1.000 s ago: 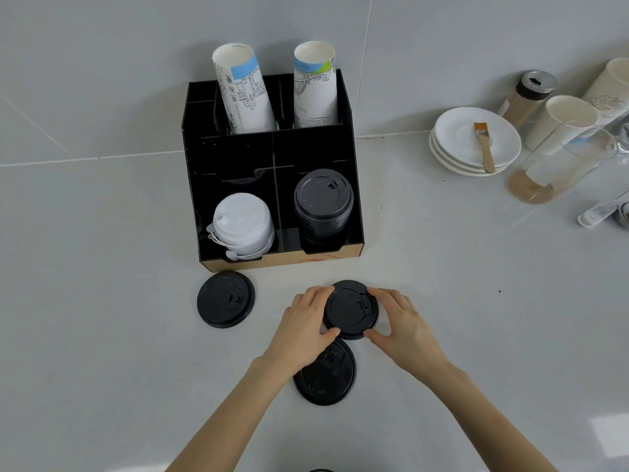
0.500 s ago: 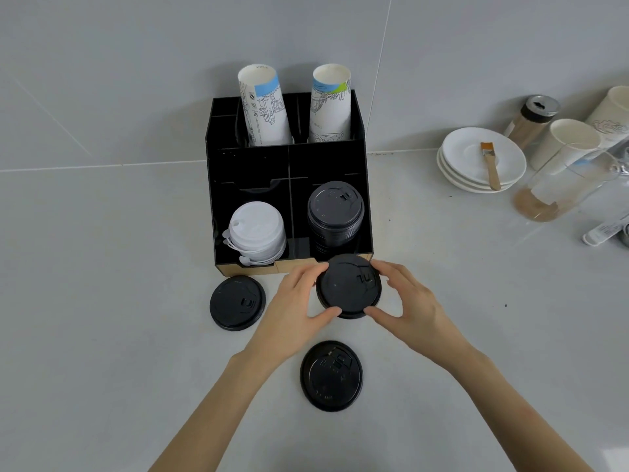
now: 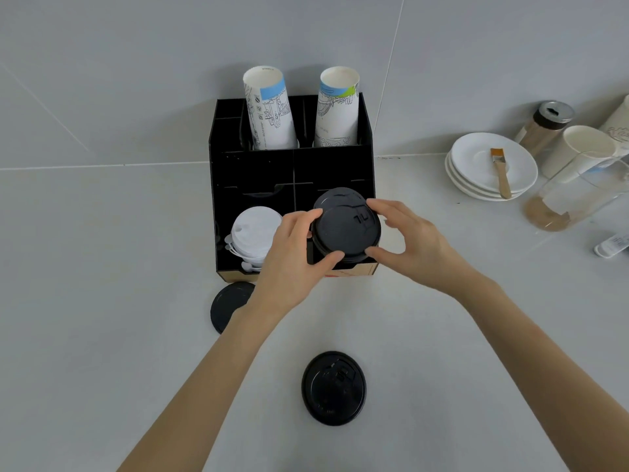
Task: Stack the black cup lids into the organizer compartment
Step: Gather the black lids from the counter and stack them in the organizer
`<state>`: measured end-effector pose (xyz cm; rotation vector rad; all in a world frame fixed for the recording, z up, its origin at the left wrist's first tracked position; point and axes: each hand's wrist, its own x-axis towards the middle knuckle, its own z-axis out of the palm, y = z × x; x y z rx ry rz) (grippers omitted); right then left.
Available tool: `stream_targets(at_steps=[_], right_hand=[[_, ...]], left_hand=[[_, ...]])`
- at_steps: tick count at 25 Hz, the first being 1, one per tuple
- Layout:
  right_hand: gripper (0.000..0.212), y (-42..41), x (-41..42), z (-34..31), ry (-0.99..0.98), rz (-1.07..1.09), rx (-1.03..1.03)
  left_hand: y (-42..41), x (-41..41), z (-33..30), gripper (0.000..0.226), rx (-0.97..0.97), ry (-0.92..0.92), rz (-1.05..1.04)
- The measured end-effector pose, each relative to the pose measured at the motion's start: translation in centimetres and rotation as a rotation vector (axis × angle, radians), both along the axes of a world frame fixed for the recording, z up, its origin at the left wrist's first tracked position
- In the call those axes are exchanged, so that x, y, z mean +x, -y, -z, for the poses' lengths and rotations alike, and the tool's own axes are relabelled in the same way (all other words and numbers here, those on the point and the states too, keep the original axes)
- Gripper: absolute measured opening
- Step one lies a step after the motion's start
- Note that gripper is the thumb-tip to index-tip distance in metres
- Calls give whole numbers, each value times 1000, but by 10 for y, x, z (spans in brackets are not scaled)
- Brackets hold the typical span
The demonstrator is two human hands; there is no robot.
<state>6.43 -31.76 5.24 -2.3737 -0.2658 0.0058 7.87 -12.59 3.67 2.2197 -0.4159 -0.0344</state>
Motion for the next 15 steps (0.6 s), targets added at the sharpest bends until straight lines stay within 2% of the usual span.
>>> stream_targets(at_steps=[15], right_hand=[[61,1,57,11,-95,-77,-163]], left_hand=[[15,43,21,59,39,-69,-97]])
